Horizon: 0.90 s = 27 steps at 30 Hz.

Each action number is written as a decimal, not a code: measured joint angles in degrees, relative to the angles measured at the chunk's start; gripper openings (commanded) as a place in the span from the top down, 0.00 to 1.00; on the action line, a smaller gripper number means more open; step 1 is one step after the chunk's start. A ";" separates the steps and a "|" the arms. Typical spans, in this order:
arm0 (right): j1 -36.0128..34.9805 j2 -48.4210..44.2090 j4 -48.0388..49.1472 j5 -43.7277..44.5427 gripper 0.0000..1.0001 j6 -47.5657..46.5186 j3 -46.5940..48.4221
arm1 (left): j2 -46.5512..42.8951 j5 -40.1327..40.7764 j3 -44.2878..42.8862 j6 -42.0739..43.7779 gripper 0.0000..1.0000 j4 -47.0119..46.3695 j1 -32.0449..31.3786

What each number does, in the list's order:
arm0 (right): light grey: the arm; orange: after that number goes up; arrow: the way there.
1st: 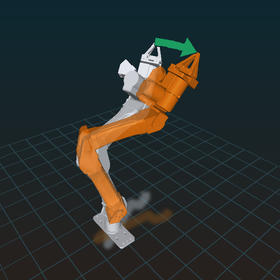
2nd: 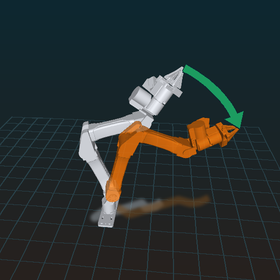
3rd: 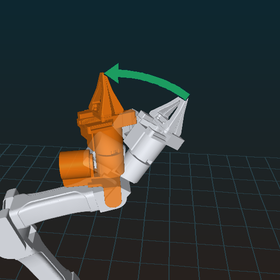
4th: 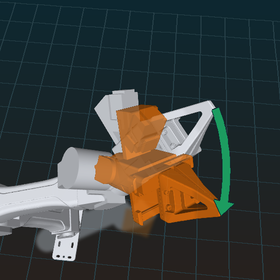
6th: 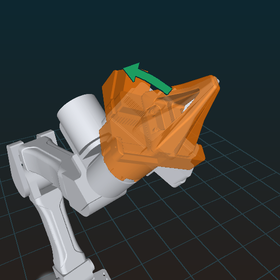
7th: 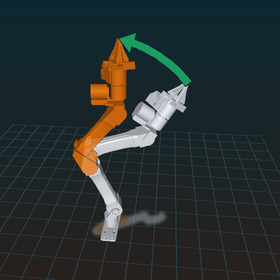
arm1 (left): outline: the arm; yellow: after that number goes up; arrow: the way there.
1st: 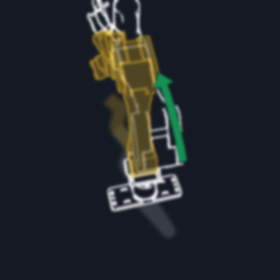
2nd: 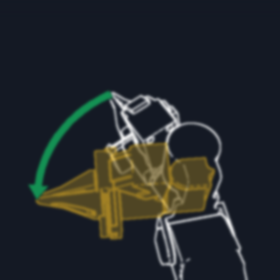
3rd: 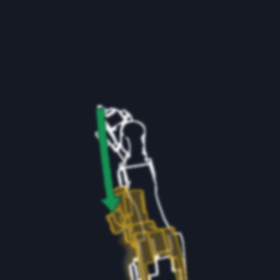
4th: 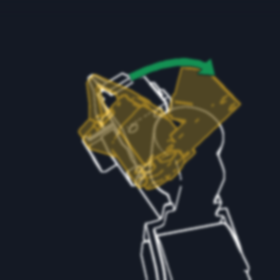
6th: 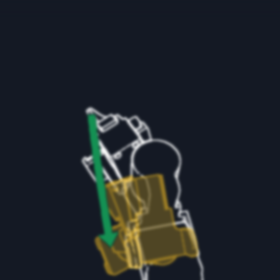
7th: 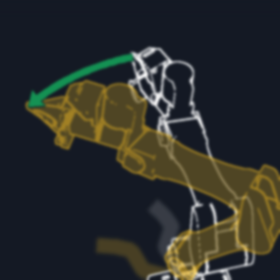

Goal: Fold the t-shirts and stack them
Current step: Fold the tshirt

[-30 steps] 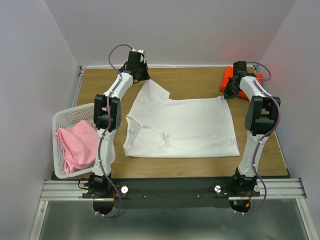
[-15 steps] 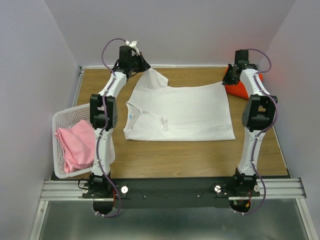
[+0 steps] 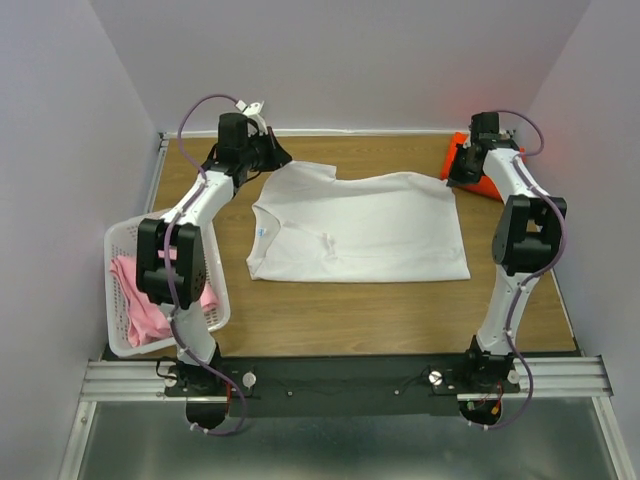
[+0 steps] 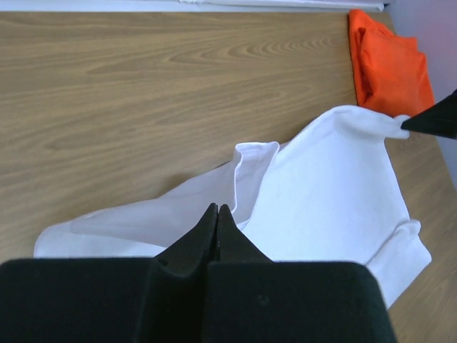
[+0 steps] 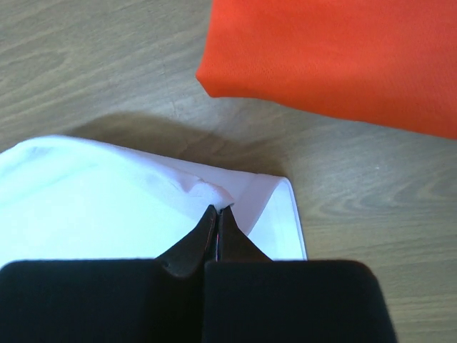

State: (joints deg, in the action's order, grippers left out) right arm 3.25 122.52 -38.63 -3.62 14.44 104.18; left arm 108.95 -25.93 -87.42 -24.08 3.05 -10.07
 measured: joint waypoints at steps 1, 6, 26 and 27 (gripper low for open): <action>0.00 -0.68 0.28 0.02 1.00 -0.02 -0.90 | -1.90 0.24 2.08 0.13 1.00 -0.33 -0.11; 0.00 -4.48 1.64 0.72 1.00 -0.04 -6.27 | -9.11 1.07 12.00 0.44 1.00 -0.87 -1.27; 0.00 -13.03 5.66 5.53 1.00 -0.61 -19.87 | -30.38 8.39 32.76 -4.94 1.00 -0.79 -3.06; 0.00 -13.05 5.75 5.55 1.00 -0.61 -20.26 | -30.38 8.39 33.40 -4.98 1.00 -0.70 -3.15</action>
State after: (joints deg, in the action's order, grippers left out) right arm 3.25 109.47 -32.88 1.93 13.82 83.92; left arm 78.56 -17.54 -54.02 -29.06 2.35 -13.21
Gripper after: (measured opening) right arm 0.008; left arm 0.007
